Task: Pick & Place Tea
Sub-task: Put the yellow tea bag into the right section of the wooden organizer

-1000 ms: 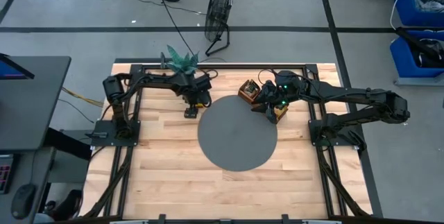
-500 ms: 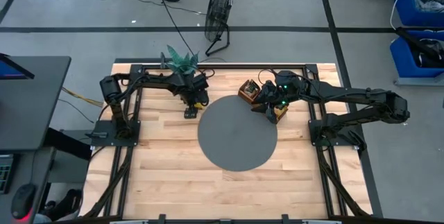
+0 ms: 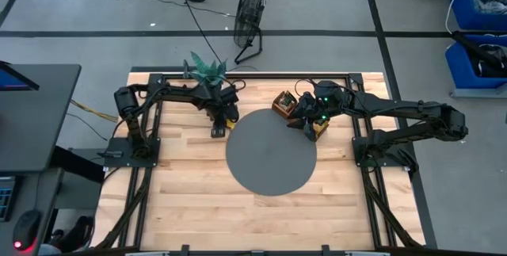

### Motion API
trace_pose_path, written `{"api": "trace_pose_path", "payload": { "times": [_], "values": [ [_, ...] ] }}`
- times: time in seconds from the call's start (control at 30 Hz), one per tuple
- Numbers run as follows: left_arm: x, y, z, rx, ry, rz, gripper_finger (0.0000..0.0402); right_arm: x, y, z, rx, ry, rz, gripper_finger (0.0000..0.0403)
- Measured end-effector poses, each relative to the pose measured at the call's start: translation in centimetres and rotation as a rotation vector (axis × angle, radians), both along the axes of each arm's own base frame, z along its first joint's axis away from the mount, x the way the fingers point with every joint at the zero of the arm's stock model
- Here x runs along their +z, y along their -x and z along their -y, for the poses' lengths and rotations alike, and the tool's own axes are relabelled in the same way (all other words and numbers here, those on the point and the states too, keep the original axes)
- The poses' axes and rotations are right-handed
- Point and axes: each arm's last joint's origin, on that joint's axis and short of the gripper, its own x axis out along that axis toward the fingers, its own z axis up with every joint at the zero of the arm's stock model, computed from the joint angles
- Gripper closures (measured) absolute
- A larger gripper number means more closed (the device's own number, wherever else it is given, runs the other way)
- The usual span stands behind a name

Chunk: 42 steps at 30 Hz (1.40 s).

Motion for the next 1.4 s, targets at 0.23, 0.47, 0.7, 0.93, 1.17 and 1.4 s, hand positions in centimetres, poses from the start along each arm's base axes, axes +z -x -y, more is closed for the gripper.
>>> {"api": "trace_pose_path", "payload": {
  "times": [0.23, 0.47, 0.7, 0.93, 1.17, 1.4],
  "values": [
    [0.7, -0.1, 0.0, 0.061, 0.027, -0.059, 0.0394, 0.0, 0.0, 0.0, 0.000, 0.001, 0.000, 0.0229],
    [4.3, -1.1, -0.5, 0.095, 0.029, -0.102, 0.0398, 0.0, 0.0, 0.0, 0.007, 0.026, 0.001, 0.0229],
    [9.5, -2.4, -0.7, 0.120, 0.158, -0.069, 0.0398, 1.5, -0.1, -0.1, 0.050, 0.097, 0.055, 0.0229],
    [14.7, -4.2, -1.0, 0.140, 0.315, 0.131, 0.0399, 4.3, -0.7, -0.7, 0.228, 0.436, 0.172, 0.0229],
    [18.4, -5.2, -0.9, 0.148, 0.410, 0.275, 0.0399, 4.4, -1.1, -1.7, 0.361, 0.646, 0.201, 0.0229],
    [19.2, -5.9, 0.1, 0.166, 0.444, 0.307, 0.0399, 4.7, -2.3, -2.3, 0.361, 0.758, 0.265, 0.0229]
  ]
}}
